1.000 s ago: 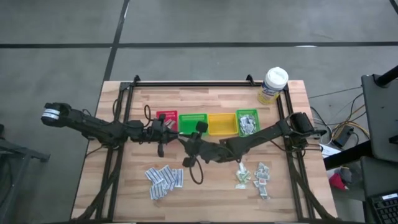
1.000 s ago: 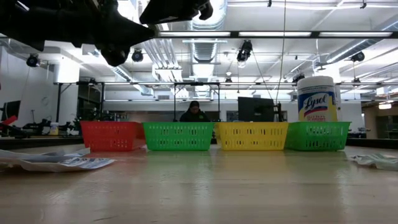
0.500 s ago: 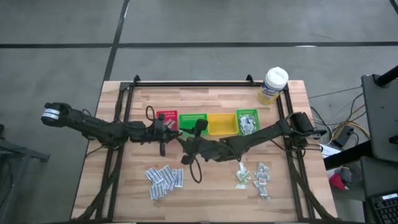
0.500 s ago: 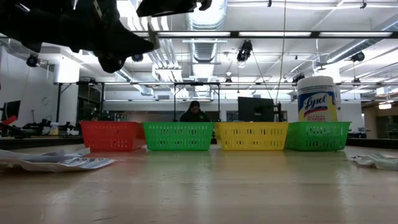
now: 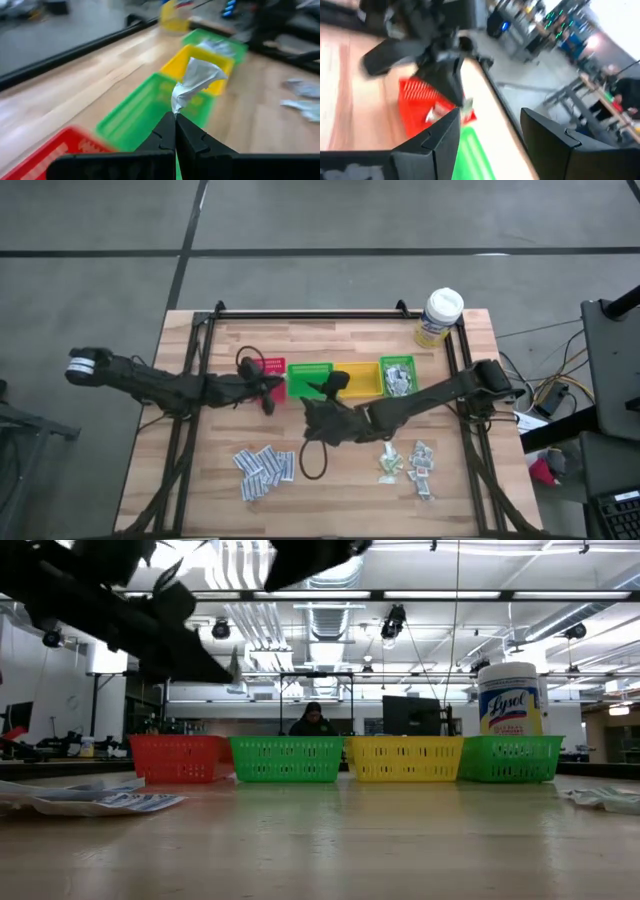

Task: Pick & Place First Aid Supplies
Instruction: Put the green bandage into the red bin

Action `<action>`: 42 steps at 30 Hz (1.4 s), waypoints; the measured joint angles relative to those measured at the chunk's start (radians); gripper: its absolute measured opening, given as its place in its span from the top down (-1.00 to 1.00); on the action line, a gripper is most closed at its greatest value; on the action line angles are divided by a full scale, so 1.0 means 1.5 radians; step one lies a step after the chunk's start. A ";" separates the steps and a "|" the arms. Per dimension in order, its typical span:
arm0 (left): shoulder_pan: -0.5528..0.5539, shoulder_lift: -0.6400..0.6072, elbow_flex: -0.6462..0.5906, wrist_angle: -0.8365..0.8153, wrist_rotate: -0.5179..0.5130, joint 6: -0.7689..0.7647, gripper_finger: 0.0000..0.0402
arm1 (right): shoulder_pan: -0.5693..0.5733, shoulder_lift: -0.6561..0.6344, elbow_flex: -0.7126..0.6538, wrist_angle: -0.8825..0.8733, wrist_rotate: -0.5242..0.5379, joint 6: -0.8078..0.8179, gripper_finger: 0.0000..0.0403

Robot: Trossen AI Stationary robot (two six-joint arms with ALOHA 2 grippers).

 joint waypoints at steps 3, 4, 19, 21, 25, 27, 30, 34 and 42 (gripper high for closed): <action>0.038 0.000 0.000 -0.054 0.008 -0.038 1.00 | 0.008 -0.011 0.000 -0.126 -0.001 0.098 -0.02; 0.052 0.000 0.000 -0.070 0.014 -0.047 1.00 | 0.012 -0.013 0.000 -0.164 -0.003 0.133 -0.02; 0.308 -0.001 0.070 -0.378 0.306 -0.166 1.00 | 0.088 -0.013 -0.001 -0.459 -0.193 0.388 -0.02; 0.314 -0.001 0.098 -0.428 0.307 -0.166 1.00 | 0.102 -0.013 -0.001 -0.459 -0.193 0.388 -0.02; 0.320 0.009 0.150 -0.498 0.307 -0.170 1.00 | 0.123 -0.013 -0.002 -0.458 -0.193 0.390 -0.02; 0.320 0.022 0.176 -0.517 0.307 -0.172 1.00 | 0.131 -0.013 -0.001 -0.458 -0.193 0.394 -0.02; 0.320 0.057 0.204 -0.546 0.307 -0.172 1.00 | 0.140 -0.013 -0.002 -0.458 -0.193 0.400 -0.02; 0.320 0.116 0.229 -0.577 0.308 -0.171 1.00 | 0.151 -0.013 -0.002 -0.457 -0.193 0.401 -0.02; 0.320 0.199 0.245 -0.597 0.337 -0.171 1.00 | 0.159 -0.013 -0.002 -0.457 -0.193 0.405 -0.02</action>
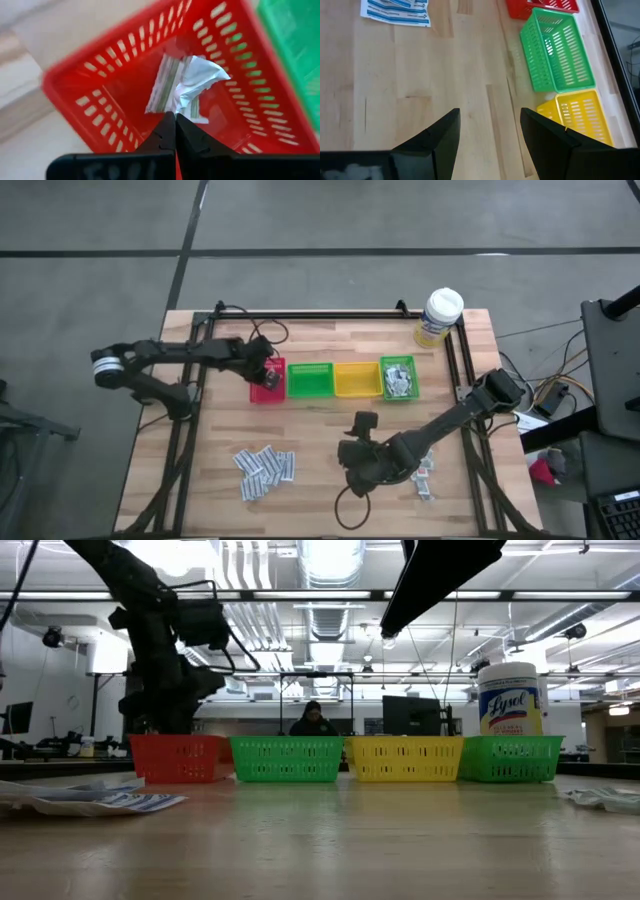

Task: Pick & Place First Aid Supplies
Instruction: Put the green bandage into the red bin

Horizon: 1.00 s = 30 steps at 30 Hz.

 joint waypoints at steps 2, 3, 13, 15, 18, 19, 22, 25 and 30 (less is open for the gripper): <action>0.000 0.014 0.000 0.000 0.007 0.004 1.00 | 0.000 0.000 0.000 0.000 0.000 0.000 -0.02; 0.000 0.019 0.000 0.001 0.008 0.006 1.00 | 0.000 0.000 0.000 0.000 0.000 0.000 -0.02; 0.000 0.032 0.000 0.015 0.020 0.040 1.00 | 0.000 0.000 0.000 0.000 0.000 0.000 -0.02; 0.000 0.032 0.000 0.015 0.020 0.042 1.00 | 0.000 0.000 0.000 0.000 0.000 0.000 -0.02; 0.000 0.032 -0.001 0.015 0.020 0.058 1.00 | 0.000 0.000 0.000 0.001 0.000 0.000 -0.02; 0.000 0.032 -0.001 0.015 0.020 0.063 0.99 | 0.000 0.000 0.000 0.001 0.000 0.000 -0.02; 0.000 0.032 -0.001 0.015 0.025 0.070 0.90 | 0.000 0.000 0.000 0.002 0.000 0.000 -0.02; 0.000 0.032 -0.001 0.015 0.026 0.073 0.72 | 0.000 0.000 0.000 0.002 0.000 0.000 -0.02; 0.000 0.031 0.000 0.014 0.037 0.072 0.42 | 0.000 0.000 0.000 0.002 0.000 0.000 -0.02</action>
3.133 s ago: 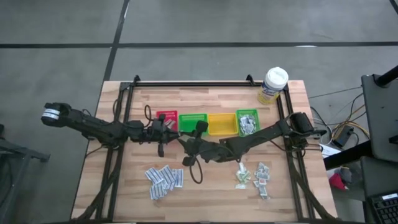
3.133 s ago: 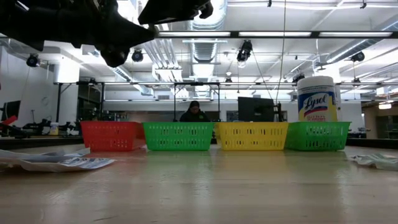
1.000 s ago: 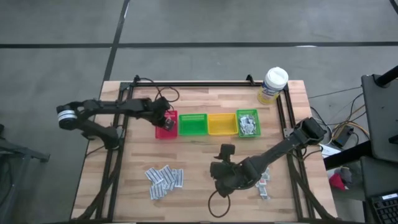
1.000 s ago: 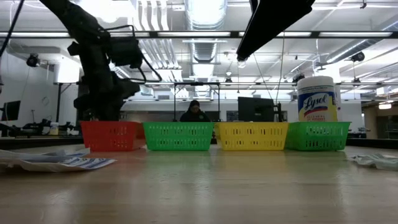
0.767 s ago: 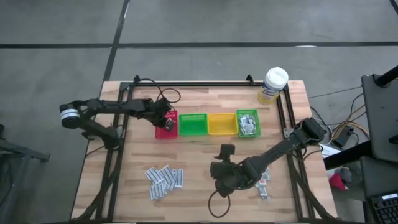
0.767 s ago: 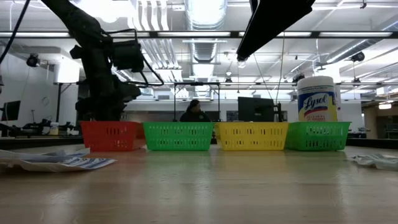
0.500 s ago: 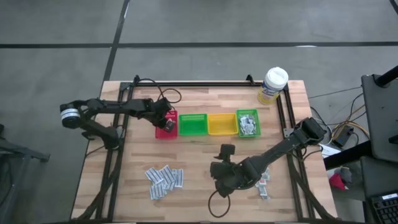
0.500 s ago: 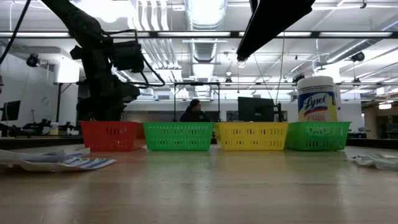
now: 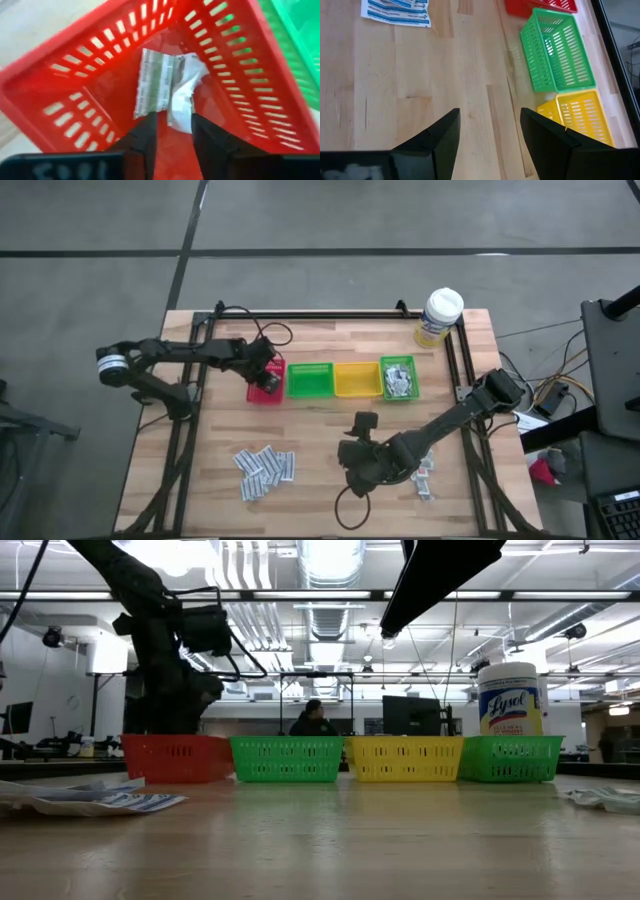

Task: Pick & Place First Aid Supplies
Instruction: Put the green bandage into the red bin

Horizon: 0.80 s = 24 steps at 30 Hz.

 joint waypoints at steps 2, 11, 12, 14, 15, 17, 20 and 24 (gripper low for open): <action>0.000 -0.007 0.005 -0.001 0.016 0.000 0.35 | 0.000 0.000 0.000 -0.001 0.000 0.000 -0.02; 0.000 -0.101 0.053 0.000 0.031 0.001 0.31 | 0.005 0.000 0.000 -0.097 -0.092 0.097 -0.02; -0.001 -0.115 0.058 0.001 0.033 0.001 0.31 | 0.005 0.000 -0.002 -0.111 -0.112 0.118 -0.02; -0.004 -0.145 0.066 0.001 0.032 0.001 0.31 | 0.005 0.000 -0.012 -0.139 -0.147 0.167 -0.02; -0.008 -0.161 0.068 0.002 0.032 0.003 0.31 | 0.006 0.000 -0.020 -0.149 -0.160 0.192 -0.02; -0.019 -0.193 0.068 0.008 0.033 0.010 0.31 | 0.007 0.001 -0.040 -0.165 -0.177 0.244 -0.02; -0.046 -0.241 0.060 0.029 0.032 0.022 0.31 | 0.007 0.001 -0.071 -0.180 -0.180 0.311 -0.02; -0.095 -0.292 0.049 0.048 0.032 0.045 0.31 | 0.002 0.001 -0.105 -0.180 -0.182 0.383 -0.02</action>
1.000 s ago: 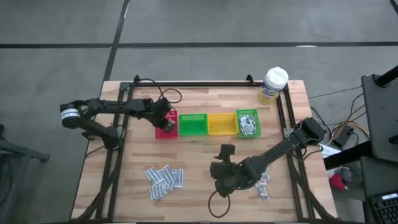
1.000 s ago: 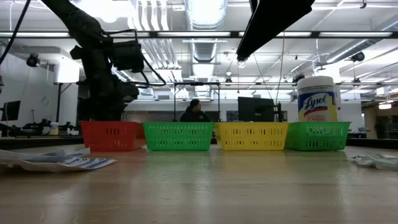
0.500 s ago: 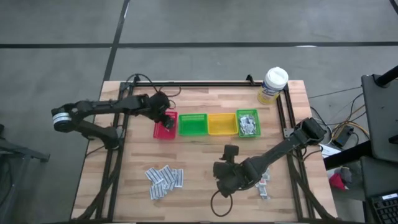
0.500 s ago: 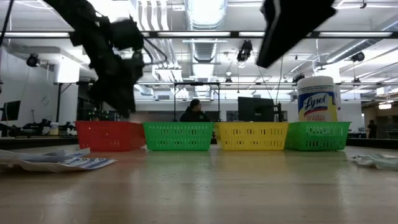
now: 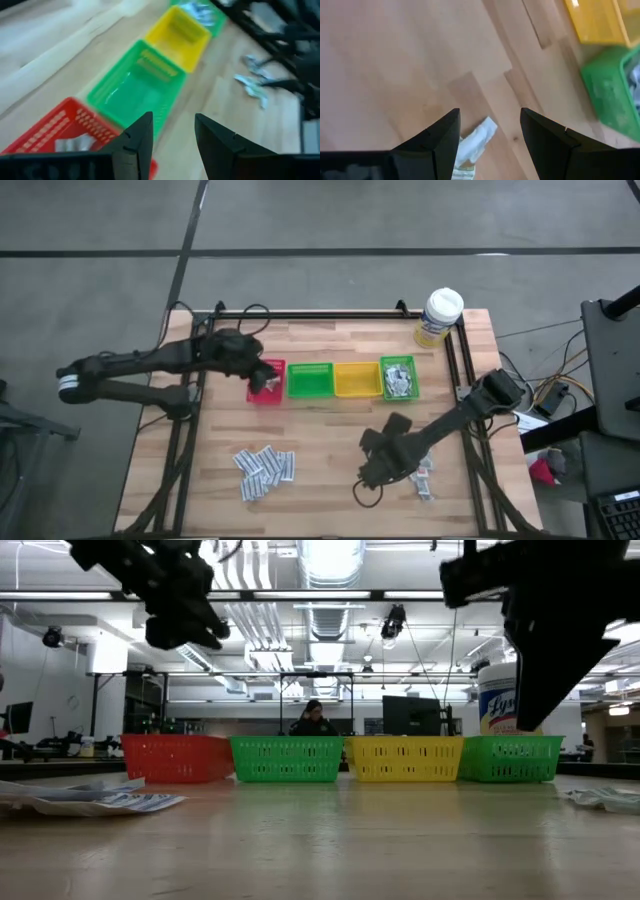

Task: Pick & Place First Aid Supplies
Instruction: Put the green bandage into the red bin

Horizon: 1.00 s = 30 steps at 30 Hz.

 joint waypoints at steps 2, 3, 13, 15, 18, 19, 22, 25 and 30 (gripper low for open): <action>-0.026 -0.020 -0.007 0.020 0.000 0.024 0.31 | -0.007 0.000 -0.012 0.003 -0.001 0.023 -0.02; -0.039 -0.030 -0.014 0.034 -0.001 0.034 0.31 | -0.011 0.000 -0.019 0.002 -0.003 0.032 -0.02; -0.143 -0.109 -0.115 0.228 0.000 0.093 0.31 | -0.054 0.000 -0.067 0.002 -0.094 0.049 -0.02; -0.155 -0.121 -0.129 0.247 -0.001 0.093 0.31 | -0.061 0.000 -0.075 0.002 -0.124 0.048 -0.02; -0.172 -0.136 -0.153 0.277 -0.001 0.094 0.31 | -0.064 0.000 -0.091 0.001 -0.149 0.049 -0.02; -0.176 -0.141 -0.161 0.284 -0.001 0.094 0.31 | -0.064 0.000 -0.095 0.000 -0.150 0.051 -0.02; -0.187 -0.152 -0.182 0.312 -0.001 0.094 0.31 | -0.063 0.000 -0.101 -0.008 -0.151 0.063 -0.02; -0.194 -0.161 -0.202 0.331 -0.001 0.094 0.31 | -0.063 0.000 -0.102 -0.011 -0.151 0.065 -0.02; -0.201 -0.167 -0.222 0.338 -0.001 0.085 0.32 | -0.063 0.000 -0.102 -0.012 -0.176 0.066 -0.02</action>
